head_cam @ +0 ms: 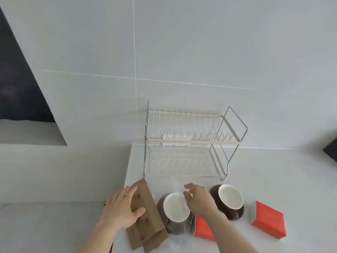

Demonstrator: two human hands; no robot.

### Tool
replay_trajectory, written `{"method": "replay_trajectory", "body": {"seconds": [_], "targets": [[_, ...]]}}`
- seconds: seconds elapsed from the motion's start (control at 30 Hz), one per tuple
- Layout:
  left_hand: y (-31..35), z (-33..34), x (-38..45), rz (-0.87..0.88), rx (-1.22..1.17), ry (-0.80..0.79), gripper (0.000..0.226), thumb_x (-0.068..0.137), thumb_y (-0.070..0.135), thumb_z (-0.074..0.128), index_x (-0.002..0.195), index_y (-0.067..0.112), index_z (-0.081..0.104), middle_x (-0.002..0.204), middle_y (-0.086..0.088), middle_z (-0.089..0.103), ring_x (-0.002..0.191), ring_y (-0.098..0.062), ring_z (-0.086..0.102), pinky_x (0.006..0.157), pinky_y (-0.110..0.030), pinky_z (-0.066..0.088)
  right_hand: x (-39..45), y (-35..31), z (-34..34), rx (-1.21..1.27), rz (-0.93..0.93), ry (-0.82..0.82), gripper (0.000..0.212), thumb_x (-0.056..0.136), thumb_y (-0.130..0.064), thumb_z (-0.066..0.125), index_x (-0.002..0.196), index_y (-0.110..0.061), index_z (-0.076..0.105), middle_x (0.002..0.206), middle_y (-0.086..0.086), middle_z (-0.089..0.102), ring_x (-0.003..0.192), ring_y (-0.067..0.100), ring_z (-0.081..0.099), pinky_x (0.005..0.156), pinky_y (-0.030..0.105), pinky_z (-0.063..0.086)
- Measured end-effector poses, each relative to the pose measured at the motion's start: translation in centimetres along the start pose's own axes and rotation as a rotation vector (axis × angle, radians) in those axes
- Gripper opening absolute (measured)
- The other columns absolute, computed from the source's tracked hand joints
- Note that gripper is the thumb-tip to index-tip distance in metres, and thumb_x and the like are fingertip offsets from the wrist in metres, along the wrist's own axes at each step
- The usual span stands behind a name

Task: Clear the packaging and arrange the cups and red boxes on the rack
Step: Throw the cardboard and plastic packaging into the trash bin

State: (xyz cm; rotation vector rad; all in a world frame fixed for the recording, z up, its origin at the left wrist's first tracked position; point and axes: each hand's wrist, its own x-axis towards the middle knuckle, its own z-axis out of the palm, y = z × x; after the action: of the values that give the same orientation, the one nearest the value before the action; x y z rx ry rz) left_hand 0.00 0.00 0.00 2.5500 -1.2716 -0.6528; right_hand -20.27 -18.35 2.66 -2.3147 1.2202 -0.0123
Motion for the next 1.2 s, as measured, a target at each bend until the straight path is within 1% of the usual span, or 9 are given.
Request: {"method": "replay_trajectory", "body": {"seconds": [0.1,0.17,0.4,0.53,0.67,0.8,0.93,1.03,1.2], "targets": [[-2.2,1.2,0.3,-0.013,-0.013,-0.064,0.084,0.087,0.064,0.049,0.156,0.034,0.012,0.165,0.005,0.015,0.151,-0.021,0.015,0.122,-0.04,0.019,1.1,-2.1,1.5,0.122,0.02,0.059,0.024,0.096,-0.033,0.044,0.094,-0.027,0.067,0.09,0.0,0.071,0.09,0.03,0.064,0.08,0.042,0.053],[-3.4,2.3,0.5,-0.016,-0.015,-0.099,0.084,0.086,0.064,0.049,0.156,0.035,0.012,0.165,0.005,0.016,0.151,-0.022,0.015,0.122,-0.04,0.018,1.7,-3.6,2.7,0.162,0.024,0.039,0.028,0.093,-0.033,0.041,0.075,-0.02,0.057,0.073,-0.001,0.064,0.078,0.033,0.06,0.077,0.047,0.052],[-6.9,4.2,1.6,-0.011,-0.06,-0.243,0.075,0.087,0.065,0.049,0.152,0.043,0.02,0.164,0.003,0.016,0.149,-0.025,0.021,0.121,-0.045,0.025,1.8,-8.9,6.9,0.111,0.037,-0.08,0.029,0.089,-0.051,0.053,0.112,-0.038,0.064,0.094,-0.012,0.076,0.087,0.008,0.065,0.07,0.02,0.048],[-8.1,4.1,2.1,0.001,-0.232,-0.232,0.053,0.092,0.053,0.052,0.142,0.043,0.039,0.157,0.01,0.025,0.14,-0.018,0.035,0.11,-0.042,0.041,1.5,-10.7,9.8,0.058,0.034,-0.134,0.052,0.087,-0.056,0.057,0.134,-0.033,0.051,0.127,-0.006,0.059,0.11,0.02,0.061,0.087,0.036,0.049],[-8.7,4.0,2.7,0.004,-0.476,-0.157,0.027,0.099,0.032,0.052,0.125,0.03,0.058,0.14,0.008,0.044,0.109,-0.003,0.055,0.091,-0.02,0.044,0.9,-11.7,12.0,0.046,0.126,-0.209,0.082,0.08,-0.059,0.064,0.148,-0.031,0.028,0.127,0.0,0.05,0.109,0.024,0.06,0.087,0.038,0.051],[-9.3,3.5,3.2,-0.145,-0.801,-0.093,0.029,0.104,0.028,0.042,0.126,0.032,0.06,0.133,0.008,0.057,0.123,-0.013,0.053,0.107,-0.039,0.041,0.8,-12.7,13.5,0.082,0.237,-0.164,0.102,0.072,-0.057,0.068,0.15,-0.031,0.009,0.122,0.005,0.053,0.114,0.03,0.057,0.084,0.037,0.049],[-9.6,3.2,3.1,-0.181,-0.832,-0.076,0.042,0.097,0.046,0.052,0.136,0.03,0.05,0.124,0.017,0.056,0.115,-0.011,0.059,0.101,-0.038,0.046,0.7,-13.2,14.4,0.142,0.336,-0.109,0.096,0.068,-0.042,0.078,0.146,-0.024,0.025,0.123,0.002,0.053,0.117,0.027,0.053,0.09,0.037,0.048],[-9.8,3.0,3.2,-0.162,-0.807,-0.087,0.068,0.088,0.025,0.073,0.146,0.031,0.037,0.13,0.016,0.055,0.102,-0.009,0.068,0.087,-0.032,0.055,0.8,-13.0,14.7,0.284,0.404,-0.055,0.079,0.071,-0.025,0.076,0.14,-0.023,0.038,0.119,-0.001,0.057,0.108,0.02,0.059,0.089,0.034,0.051],[-9.8,2.5,3.9,-0.196,-0.858,-0.078,0.093,0.078,0.004,0.08,0.152,0.024,0.028,0.128,0.007,0.055,0.084,-0.016,0.07,0.071,-0.027,0.057,1.0,-13.4,14.1,0.561,0.432,-0.021,0.037,0.063,-0.017,0.067,0.096,-0.031,0.062,0.089,-0.001,0.071,0.083,0.02,0.069,0.076,0.047,0.061]]}}
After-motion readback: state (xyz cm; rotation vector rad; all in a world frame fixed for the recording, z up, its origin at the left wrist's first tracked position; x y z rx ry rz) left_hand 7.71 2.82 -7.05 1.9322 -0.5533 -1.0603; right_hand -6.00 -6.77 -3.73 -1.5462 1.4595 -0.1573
